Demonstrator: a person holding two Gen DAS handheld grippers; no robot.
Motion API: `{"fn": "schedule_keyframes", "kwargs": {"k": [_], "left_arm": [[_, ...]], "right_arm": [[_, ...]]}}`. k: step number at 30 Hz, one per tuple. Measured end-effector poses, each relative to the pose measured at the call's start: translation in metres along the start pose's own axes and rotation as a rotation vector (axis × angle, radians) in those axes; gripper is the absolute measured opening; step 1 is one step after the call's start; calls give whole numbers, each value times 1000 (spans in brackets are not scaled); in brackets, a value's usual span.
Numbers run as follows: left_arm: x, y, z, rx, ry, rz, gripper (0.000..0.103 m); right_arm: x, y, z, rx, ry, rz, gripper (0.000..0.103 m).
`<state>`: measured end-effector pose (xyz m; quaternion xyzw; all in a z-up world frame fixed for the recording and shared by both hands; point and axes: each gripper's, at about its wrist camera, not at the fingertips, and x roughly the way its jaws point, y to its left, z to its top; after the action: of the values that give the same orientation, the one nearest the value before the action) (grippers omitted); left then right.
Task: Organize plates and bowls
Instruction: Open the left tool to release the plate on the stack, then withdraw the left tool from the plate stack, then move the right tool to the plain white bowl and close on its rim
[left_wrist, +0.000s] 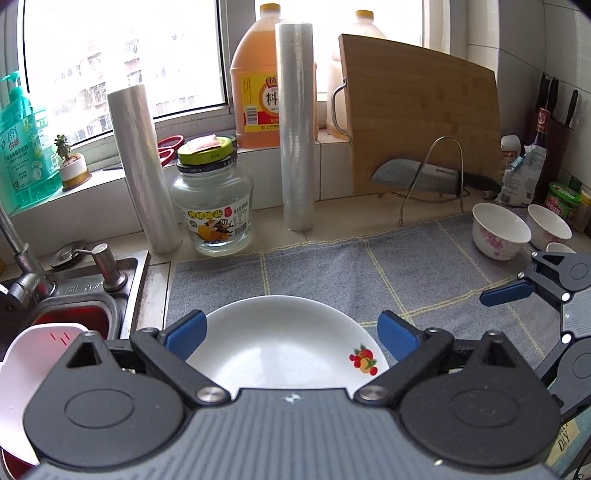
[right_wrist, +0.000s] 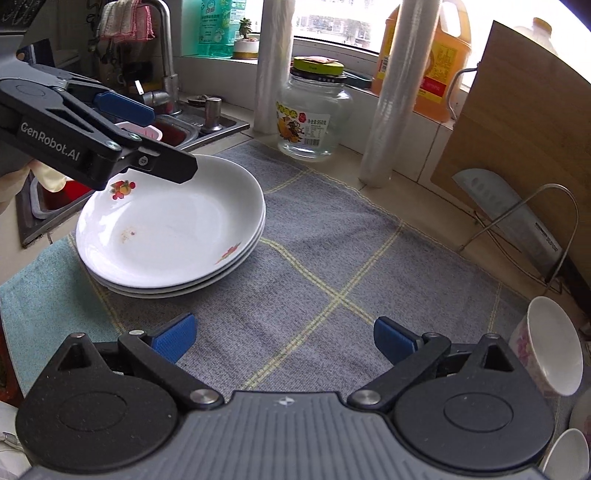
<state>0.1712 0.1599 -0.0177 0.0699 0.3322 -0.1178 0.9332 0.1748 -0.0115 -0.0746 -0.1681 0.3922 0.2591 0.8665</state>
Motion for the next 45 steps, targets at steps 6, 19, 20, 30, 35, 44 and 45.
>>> {"fn": "schedule_keyframes", "kwargs": {"k": [6,19,20,30,35,44,45], "left_arm": [[-3,-28,1,48,-41,-68,100],[18,-77,0,117,-9,-275,100],[19,-81,0,123,-6,-276,100],[32,-146,-8,183,13,-297,100],[46,-190,-11,251,-8,-307,100],[64,-272,-13,411,-23,-458,97],[66,-278,-13,418,-23,-471,96]], "right_arm": [[-8,-9,-19,101,23,-80,103],[-37,-29,-56,263,80,-261,103],[-40,-32,-58,268,76,-262,103],[-70,-83,-80,262,58,-306,103],[-93,-119,-99,305,44,-359,103],[-109,-187,-136,477,16,-404,103],[-107,-193,-136,479,20,-407,103]]}}
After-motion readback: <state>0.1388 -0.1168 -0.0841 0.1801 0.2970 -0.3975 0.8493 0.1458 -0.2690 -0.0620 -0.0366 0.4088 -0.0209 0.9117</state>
